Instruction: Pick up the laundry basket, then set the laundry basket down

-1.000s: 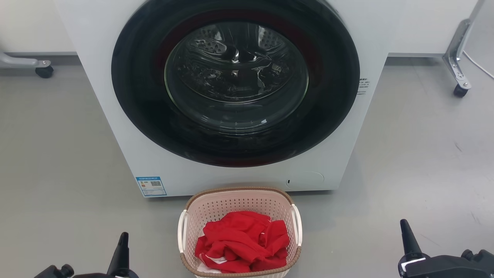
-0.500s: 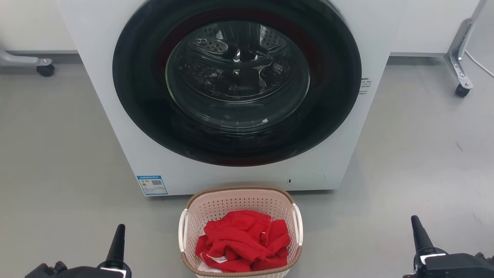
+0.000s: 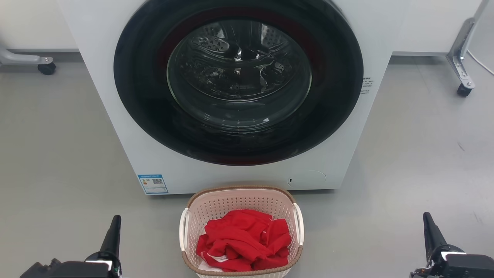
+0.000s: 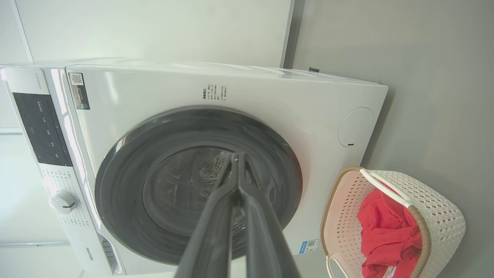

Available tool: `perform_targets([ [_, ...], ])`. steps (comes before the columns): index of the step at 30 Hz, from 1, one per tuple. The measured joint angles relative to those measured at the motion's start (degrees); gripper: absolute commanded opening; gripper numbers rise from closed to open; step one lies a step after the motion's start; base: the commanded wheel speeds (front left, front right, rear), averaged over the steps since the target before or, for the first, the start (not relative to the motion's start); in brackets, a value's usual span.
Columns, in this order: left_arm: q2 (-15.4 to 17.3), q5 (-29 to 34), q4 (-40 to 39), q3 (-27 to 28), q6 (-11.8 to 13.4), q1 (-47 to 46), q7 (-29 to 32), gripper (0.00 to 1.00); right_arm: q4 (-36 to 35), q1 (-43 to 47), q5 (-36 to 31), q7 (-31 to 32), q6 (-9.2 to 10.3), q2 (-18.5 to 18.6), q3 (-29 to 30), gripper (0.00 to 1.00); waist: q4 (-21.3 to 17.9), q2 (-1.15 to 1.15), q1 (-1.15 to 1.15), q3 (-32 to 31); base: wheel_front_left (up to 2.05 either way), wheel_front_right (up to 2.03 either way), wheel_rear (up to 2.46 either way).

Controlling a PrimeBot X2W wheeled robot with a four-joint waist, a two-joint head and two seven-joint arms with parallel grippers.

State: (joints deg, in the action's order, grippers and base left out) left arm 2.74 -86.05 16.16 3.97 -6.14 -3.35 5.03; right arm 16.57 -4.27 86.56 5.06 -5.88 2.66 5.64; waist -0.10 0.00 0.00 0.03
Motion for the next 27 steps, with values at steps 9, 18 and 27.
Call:
perform_targets([
  [9,-0.3,-5.6,0.64,1.2,-0.94,-1.23,1.46,0.0,0.51,-0.68,4.88,1.44,-0.86,-0.15,1.93,0.0,0.1,0.0,0.0,0.07,0.0,0.0,0.0],
  [18,-0.37,-5.65,0.68,1.22,-0.94,-1.23,1.46,0.0,0.52,-1.03,4.88,1.43,-1.01,-0.16,1.96,0.0,0.1,0.0,0.0,0.07,0.0,0.0,0.0],
  [27,-0.38,-5.66,0.69,1.22,-0.94,-1.23,1.46,0.0,0.52,-1.03,4.88,1.43,-1.01,-0.18,1.96,0.0,0.1,0.0,0.0,0.07,0.0,0.0,0.0],
])
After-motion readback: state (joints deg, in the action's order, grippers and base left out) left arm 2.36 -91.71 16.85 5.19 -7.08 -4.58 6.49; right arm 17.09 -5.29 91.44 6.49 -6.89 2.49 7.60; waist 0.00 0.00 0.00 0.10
